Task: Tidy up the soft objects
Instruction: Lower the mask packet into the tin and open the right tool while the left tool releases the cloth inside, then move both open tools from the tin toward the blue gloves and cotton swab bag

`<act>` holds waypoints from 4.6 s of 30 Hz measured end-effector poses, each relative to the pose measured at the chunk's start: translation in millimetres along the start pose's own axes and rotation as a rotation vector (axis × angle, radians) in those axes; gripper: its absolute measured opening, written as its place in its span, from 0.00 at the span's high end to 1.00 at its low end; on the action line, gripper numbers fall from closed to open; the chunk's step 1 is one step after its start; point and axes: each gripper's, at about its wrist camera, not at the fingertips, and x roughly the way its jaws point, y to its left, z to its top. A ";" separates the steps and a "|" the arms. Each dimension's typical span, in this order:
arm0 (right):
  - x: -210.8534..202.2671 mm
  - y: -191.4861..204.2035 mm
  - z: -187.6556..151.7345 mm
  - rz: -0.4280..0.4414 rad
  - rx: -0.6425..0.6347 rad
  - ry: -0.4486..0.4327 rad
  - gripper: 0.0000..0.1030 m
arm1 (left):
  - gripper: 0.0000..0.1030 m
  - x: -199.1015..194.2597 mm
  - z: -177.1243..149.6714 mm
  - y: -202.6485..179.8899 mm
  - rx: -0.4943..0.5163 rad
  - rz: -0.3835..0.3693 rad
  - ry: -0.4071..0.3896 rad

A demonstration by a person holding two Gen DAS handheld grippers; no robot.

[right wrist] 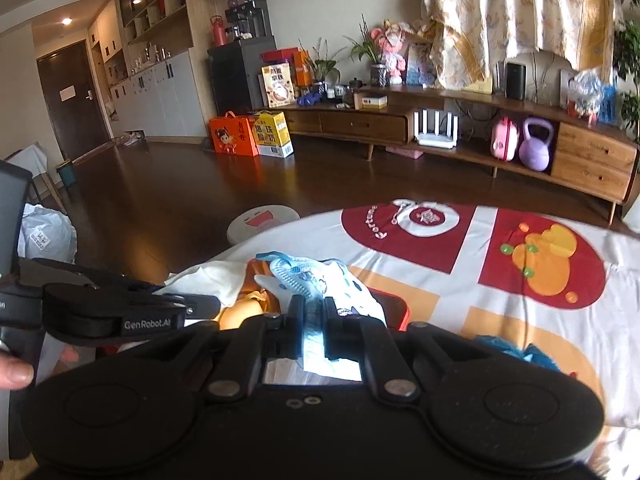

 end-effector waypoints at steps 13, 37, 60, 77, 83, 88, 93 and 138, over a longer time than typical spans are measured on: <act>42.0 -6.0 -16.9 -0.006 0.020 0.093 0.91 | 0.83 47.8 -4.3 -8.5 0.023 0.014 0.074; 28.7 -4.0 -26.0 0.010 0.041 0.118 0.67 | 0.60 42.5 -13.0 -11.3 0.016 0.009 0.074; -41.1 -3.7 -29.2 0.037 0.018 0.040 0.41 | 0.35 -24.9 -23.8 -26.8 0.032 -0.020 -0.036; -104.7 -14.6 -49.0 0.039 0.012 -0.023 0.21 | 0.23 -71.6 -39.8 -65.5 0.066 -0.072 -0.098; -123.4 -23.1 -59.3 0.015 0.005 -0.044 0.13 | 0.22 -78.8 -49.0 -82.1 0.077 -0.087 -0.104; -139.7 -33.9 -70.7 0.001 0.018 -0.067 0.07 | 0.17 -85.8 -57.3 -97.1 0.103 -0.088 -0.127; -158.2 -43.0 -84.8 -0.032 0.008 -0.095 0.01 | 0.17 -86.0 -64.2 -113.4 0.113 -0.111 -0.119; -95.1 -192.4 -125.4 -0.358 0.260 0.027 0.00 | 0.01 73.1 -18.9 -234.3 0.163 -0.112 -0.020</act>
